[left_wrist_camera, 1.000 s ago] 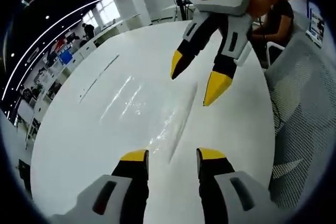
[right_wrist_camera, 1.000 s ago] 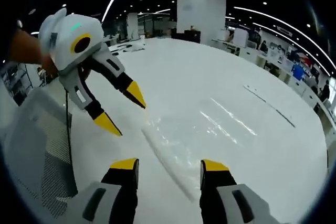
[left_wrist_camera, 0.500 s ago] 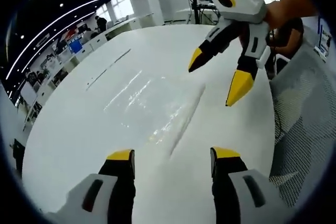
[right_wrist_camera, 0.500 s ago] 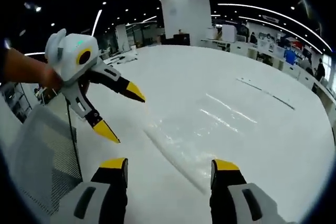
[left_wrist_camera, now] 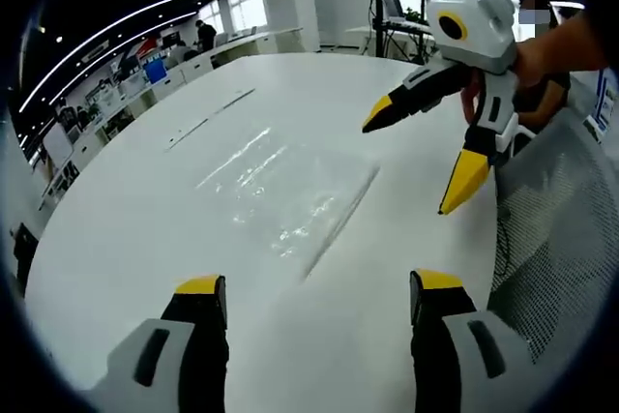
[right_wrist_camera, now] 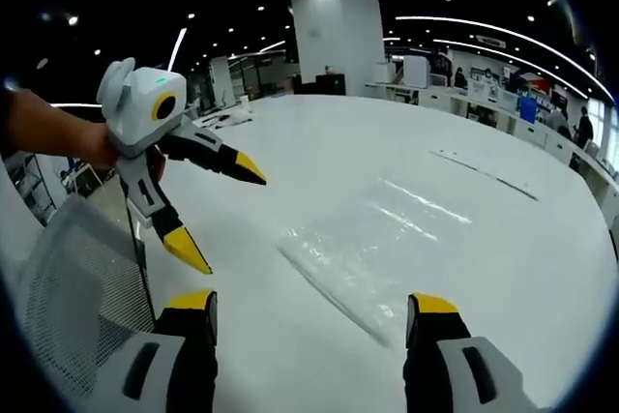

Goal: Open the resealable bag by pulling the two sides of the seal apart until the entire bag opening is separated and visibly accessible.

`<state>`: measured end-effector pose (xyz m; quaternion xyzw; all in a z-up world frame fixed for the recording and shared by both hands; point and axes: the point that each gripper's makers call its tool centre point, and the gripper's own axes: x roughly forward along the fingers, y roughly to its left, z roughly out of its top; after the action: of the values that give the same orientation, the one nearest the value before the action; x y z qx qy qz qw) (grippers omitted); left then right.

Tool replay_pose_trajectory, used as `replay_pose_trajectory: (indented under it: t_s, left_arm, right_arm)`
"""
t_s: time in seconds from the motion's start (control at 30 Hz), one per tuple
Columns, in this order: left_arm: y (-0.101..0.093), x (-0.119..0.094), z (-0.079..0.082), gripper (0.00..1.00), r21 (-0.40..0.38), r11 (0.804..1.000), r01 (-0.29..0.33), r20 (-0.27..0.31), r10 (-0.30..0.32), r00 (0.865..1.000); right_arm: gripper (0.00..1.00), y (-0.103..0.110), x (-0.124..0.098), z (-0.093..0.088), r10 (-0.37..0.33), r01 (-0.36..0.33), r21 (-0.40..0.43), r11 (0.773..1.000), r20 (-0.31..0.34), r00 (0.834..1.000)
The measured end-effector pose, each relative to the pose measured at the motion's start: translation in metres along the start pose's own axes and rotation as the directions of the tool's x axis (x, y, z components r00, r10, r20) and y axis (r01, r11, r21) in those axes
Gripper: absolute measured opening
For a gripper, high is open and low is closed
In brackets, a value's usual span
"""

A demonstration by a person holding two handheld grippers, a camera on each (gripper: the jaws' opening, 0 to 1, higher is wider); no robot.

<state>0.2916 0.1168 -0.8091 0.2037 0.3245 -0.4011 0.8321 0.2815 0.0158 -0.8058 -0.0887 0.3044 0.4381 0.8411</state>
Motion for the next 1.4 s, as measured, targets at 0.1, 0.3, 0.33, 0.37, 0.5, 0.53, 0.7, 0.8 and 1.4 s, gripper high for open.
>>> replay_pose_trajectory:
  t_s: [0.1,0.3,0.33,0.37,0.5,0.53,0.7,0.8,1.4]
  left_arm:
    - [-0.002,-0.001,-0.002,0.79,-0.016,1.0,0.003,-0.002,-0.003,1.0]
    - [-0.003,-0.006,-0.002,0.82,-0.036,0.999,-0.004,0.015,0.004,1.0]
    - [-0.004,-0.008,-0.002,0.81,-0.041,0.999,-0.005,0.019,0.006,1.0]
    - [-0.004,-0.009,-0.002,0.81,-0.046,0.999,-0.007,0.024,0.008,1.0]
    - [-0.006,-0.014,-0.006,0.81,-0.073,0.997,-0.012,0.037,0.015,0.999]
    - [-0.007,-0.014,-0.007,0.81,-0.077,0.997,-0.013,0.035,0.015,0.999]
    - [-0.011,-0.02,-0.012,0.81,-0.095,0.995,-0.02,0.045,0.024,0.999]
    - [-0.012,-0.025,-0.012,0.81,-0.113,0.993,-0.025,0.054,0.031,0.998]
    - [-0.017,-0.043,-0.024,0.8,-0.186,0.982,-0.041,0.069,0.055,0.996]
  right_arm:
    - [0.83,0.001,-0.003,-0.001,-0.005,0.005,0.019,1.0,0.013,1.0]
    - [0.86,0.003,-0.008,-0.003,-0.01,0.009,0.05,0.999,0.029,1.0]
    - [0.86,0.004,-0.009,-0.004,-0.015,0.014,0.049,0.999,0.033,0.999]
    - [0.86,0.004,-0.01,-0.004,-0.019,0.017,0.049,0.999,0.036,0.999]
    - [0.87,0.006,-0.012,-0.006,-0.031,0.028,0.057,0.998,0.043,0.999]
    - [0.87,0.006,-0.013,-0.006,-0.032,0.029,0.059,0.998,0.045,0.998]
    - [0.87,0.009,-0.02,-0.005,-0.049,0.043,0.08,0.996,0.071,0.996]
    - [0.87,0.01,-0.024,-0.005,-0.059,0.051,0.091,0.995,0.089,0.994]
    - [0.88,0.019,-0.036,0.002,-0.086,0.079,0.065,0.995,0.117,0.989]
